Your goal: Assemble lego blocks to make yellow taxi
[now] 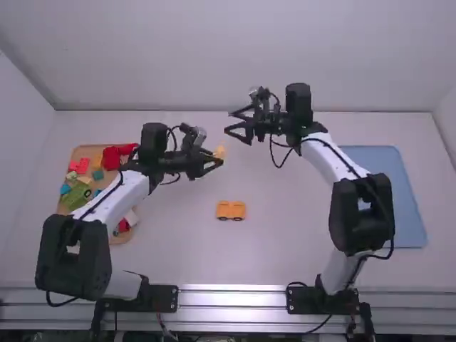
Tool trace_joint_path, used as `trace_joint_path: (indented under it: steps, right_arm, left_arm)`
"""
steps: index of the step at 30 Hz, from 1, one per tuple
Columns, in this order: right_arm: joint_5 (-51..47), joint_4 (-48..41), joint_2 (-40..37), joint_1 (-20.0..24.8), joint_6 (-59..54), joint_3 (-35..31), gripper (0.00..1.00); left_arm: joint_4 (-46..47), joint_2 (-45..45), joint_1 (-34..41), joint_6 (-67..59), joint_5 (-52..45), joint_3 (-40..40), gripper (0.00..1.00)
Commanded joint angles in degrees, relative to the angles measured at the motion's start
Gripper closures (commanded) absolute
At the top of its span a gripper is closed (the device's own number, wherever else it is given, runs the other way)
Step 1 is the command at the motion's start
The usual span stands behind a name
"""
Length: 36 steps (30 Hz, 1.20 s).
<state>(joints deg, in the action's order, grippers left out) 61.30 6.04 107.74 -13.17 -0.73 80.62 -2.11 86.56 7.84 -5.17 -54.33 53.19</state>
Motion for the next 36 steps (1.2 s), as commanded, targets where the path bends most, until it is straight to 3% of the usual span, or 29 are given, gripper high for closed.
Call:
trace_joint_path:
  steps: [1, 4, 8, 12, 16, 20, 26, 34, 36]
  right_arm:
    - [-14.12, -2.91, -4.9, 1.6, 1.81, 1.11, 0.01]
    - [-28.76, -13.09, -10.23, 1.62, 0.22, 1.09, 0.01]
    - [-43.56, -20.39, -14.27, -0.98, 0.2, 0.94, 0.01]
    - [-61.09, -23.15, -16.5, -4.85, 7.17, -1.18, 0.01]
    - [-72.87, -21.9, -16.76, -7.98, 14.82, -4.44, 0.01]
    - [-76.22, -17.75, -16.76, -10.08, 17.42, -8.2, 0.01]
    - [-74.64, -10.67, -16.76, -11.39, 17.42, -13.0, 0.01]
    - [-71.65, -8.74, -16.76, -11.21, 17.42, -13.88, 0.01]
    - [-71.6, -8.33, -16.76, -11.21, 17.16, -13.88, 0.01]
  left_arm:
    - [3.87, -0.5, 1.46, -0.15, 12.41, 1.79, 0.93]
    - [15.69, -0.81, 5.03, 2.62, 27.67, 4.85, 0.95]
    - [24.57, -0.81, 9.88, 10.78, 39.82, 7.1, 0.95]
    - [33.68, -0.79, 13.55, 30.14, 54.99, 6.93, 0.98]
    - [40.13, -0.79, 14.4, 39.69, 61.61, 5.57, 0.98]
    - [41.22, -0.79, 14.23, 43.63, 62.49, 3.43, 0.98]
    - [33.62, -0.74, 14.14, 48.83, 61.33, -3.21, 0.98]
    - [22.71, -0.74, 14.32, 54.97, 55.17, -8.68, 0.98]
    - [21.53, -0.74, 14.25, 63.04, 51.23, -9.64, 0.98]
